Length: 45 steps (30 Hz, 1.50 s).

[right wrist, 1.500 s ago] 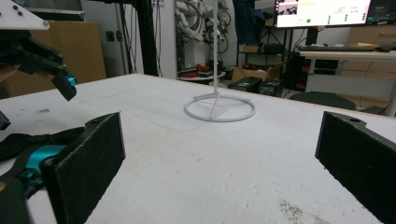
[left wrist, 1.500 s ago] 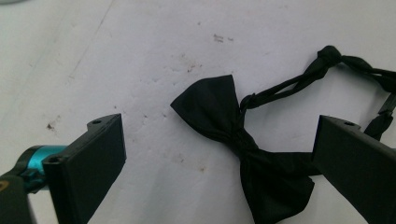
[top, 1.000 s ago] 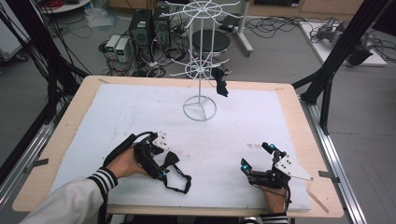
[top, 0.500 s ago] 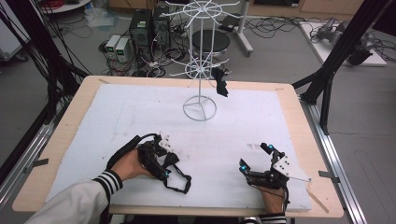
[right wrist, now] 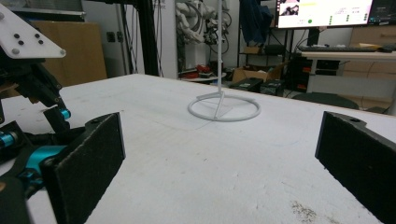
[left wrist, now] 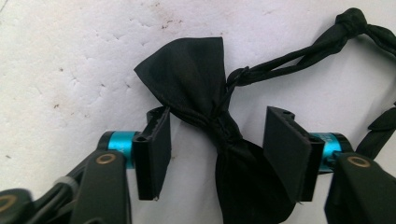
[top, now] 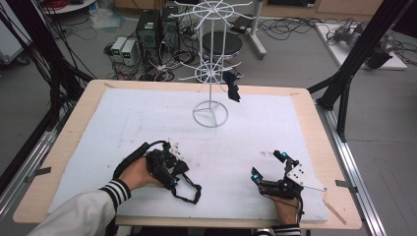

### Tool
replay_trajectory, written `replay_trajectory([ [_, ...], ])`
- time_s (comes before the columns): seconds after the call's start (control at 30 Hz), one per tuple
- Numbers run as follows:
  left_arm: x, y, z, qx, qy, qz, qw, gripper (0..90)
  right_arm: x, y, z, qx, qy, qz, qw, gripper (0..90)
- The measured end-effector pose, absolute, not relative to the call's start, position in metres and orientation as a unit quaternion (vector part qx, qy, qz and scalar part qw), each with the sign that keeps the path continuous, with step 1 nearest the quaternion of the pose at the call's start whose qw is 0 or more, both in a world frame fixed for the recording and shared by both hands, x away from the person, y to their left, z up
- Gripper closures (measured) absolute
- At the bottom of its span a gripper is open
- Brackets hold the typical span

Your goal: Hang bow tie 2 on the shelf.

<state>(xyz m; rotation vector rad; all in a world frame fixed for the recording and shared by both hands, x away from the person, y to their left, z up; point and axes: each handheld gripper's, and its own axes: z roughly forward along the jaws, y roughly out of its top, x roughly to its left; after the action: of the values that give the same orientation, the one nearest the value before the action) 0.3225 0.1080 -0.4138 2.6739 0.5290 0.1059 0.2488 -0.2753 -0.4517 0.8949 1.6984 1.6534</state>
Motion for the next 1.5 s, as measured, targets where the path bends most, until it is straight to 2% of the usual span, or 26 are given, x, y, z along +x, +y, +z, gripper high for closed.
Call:
replay_trajectory([
  [0.07, 0.323, 0.108, -0.414, 0.960, 0.190, 0.039, 0.204, 49.5, 0.249, -0.275, -0.452, 0.335, 0.641, 0.622, 0.298, 0.6],
  [0.2, 0.322, 0.107, -0.414, 0.960, 0.190, 0.042, 0.202, 52.7, 0.248, -0.275, -0.452, 0.337, 0.640, 0.623, 0.298, 0.6],
  [0.4, 0.320, 0.106, -0.412, 0.960, 0.185, 0.046, 0.204, 70.3, 0.248, -0.275, -0.453, 0.339, 0.638, 0.624, 0.297, 0.6],
  [0.5, 0.320, 0.106, -0.412, 0.961, 0.181, 0.050, 0.203, 74.3, 0.248, -0.276, -0.453, 0.339, 0.637, 0.626, 0.298, 0.7],
  [0.9, 0.318, 0.109, -0.404, 0.953, 0.191, 0.061, 0.226, 76.9, 0.248, -0.276, -0.454, 0.336, 0.636, 0.626, 0.301, 0.7],
  [1.5, 0.322, 0.124, -0.371, 0.926, 0.190, 0.082, 0.315, 76.9, 0.247, -0.276, -0.454, 0.332, 0.634, 0.629, 0.303, 0.7],
])
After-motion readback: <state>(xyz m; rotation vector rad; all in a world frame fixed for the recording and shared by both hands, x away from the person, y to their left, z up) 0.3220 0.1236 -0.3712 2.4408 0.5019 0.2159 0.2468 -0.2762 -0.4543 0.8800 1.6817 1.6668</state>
